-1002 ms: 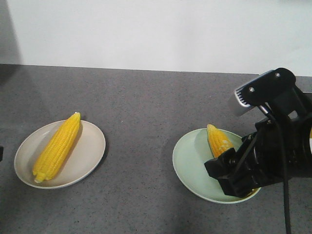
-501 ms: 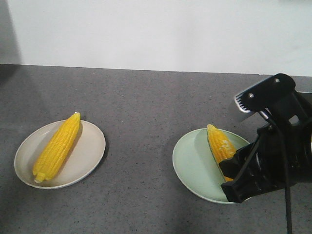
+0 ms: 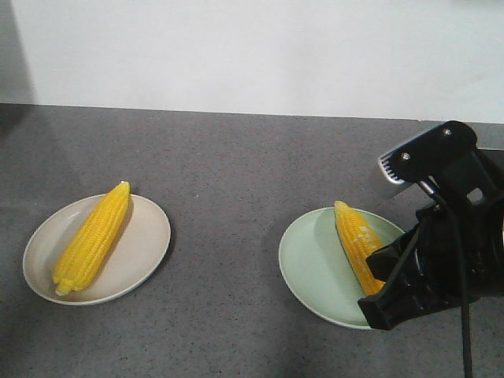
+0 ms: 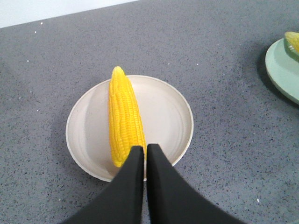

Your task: Distribute corn equally

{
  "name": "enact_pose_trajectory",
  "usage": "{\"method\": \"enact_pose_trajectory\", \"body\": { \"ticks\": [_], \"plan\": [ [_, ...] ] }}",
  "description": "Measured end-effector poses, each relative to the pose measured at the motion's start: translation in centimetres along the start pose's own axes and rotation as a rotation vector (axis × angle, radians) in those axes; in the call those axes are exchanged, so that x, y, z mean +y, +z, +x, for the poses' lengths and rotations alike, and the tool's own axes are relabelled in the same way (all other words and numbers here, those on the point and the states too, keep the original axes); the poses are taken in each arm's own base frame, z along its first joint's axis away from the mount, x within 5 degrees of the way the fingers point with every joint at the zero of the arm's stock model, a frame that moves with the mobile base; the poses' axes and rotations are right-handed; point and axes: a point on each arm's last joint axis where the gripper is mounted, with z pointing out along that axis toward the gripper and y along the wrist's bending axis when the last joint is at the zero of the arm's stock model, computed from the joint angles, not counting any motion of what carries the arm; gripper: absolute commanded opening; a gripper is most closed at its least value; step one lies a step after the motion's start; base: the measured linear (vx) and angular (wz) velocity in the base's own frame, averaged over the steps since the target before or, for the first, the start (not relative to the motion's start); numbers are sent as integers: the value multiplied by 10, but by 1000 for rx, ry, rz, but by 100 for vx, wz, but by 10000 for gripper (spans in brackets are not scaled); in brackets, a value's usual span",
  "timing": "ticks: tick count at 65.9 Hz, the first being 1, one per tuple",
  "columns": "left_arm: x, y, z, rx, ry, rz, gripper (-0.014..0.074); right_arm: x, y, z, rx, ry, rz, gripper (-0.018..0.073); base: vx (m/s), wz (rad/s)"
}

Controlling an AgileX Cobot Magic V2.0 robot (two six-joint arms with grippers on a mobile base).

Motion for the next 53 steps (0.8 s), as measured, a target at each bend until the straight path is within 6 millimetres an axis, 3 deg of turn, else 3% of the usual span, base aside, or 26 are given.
{"method": "enact_pose_trajectory", "body": {
  "ticks": [37, 53],
  "plan": [
    [0, 0, 2, 4, 1, -1, -8, 0, 0, 0, 4, 0, 0, -8, 0, 0],
    [10, -2, 37, -144, -8, -120, -8, 0, 0, 1, 7, 0, 0, -8, 0, 0]
  ]
}}
